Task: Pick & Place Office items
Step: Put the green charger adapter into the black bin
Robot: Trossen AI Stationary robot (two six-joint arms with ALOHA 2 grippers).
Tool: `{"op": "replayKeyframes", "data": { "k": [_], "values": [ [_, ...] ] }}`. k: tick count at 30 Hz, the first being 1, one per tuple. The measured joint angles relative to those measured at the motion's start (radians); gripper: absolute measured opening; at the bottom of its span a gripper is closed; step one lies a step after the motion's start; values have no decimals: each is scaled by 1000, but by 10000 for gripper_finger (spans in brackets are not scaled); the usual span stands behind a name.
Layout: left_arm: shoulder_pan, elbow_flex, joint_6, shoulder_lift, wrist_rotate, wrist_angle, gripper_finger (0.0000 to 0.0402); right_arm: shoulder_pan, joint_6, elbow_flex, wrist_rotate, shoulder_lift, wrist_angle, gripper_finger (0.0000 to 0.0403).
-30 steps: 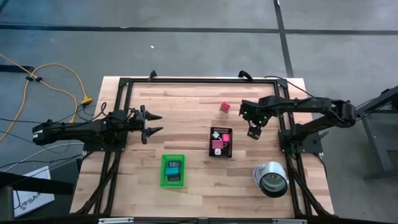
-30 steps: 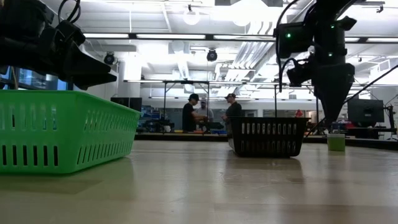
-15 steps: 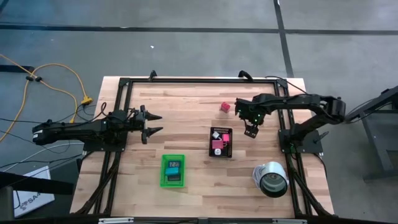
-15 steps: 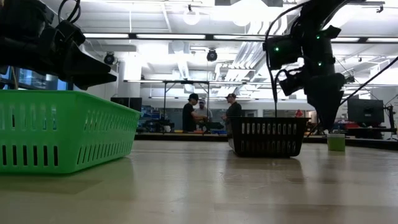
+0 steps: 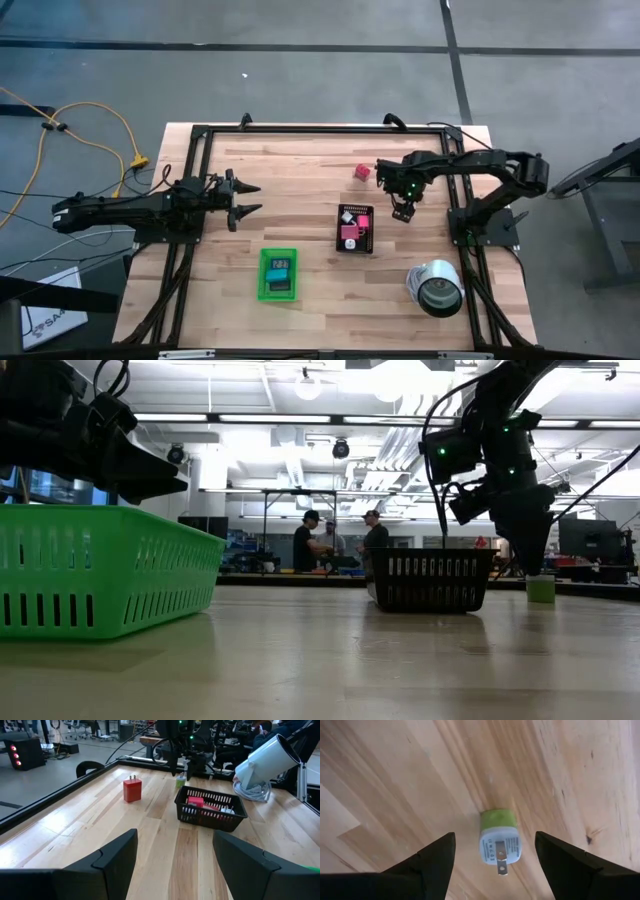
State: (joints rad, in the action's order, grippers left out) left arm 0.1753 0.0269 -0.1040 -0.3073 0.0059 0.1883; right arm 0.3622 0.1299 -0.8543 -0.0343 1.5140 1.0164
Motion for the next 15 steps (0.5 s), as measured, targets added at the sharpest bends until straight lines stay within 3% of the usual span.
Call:
{"op": "replayKeyframes", "data": {
  "k": [15],
  "values": [
    [0, 0, 0, 0, 0, 0, 252, 0, 31, 13, -3, 0, -6, 261]
  ]
}}
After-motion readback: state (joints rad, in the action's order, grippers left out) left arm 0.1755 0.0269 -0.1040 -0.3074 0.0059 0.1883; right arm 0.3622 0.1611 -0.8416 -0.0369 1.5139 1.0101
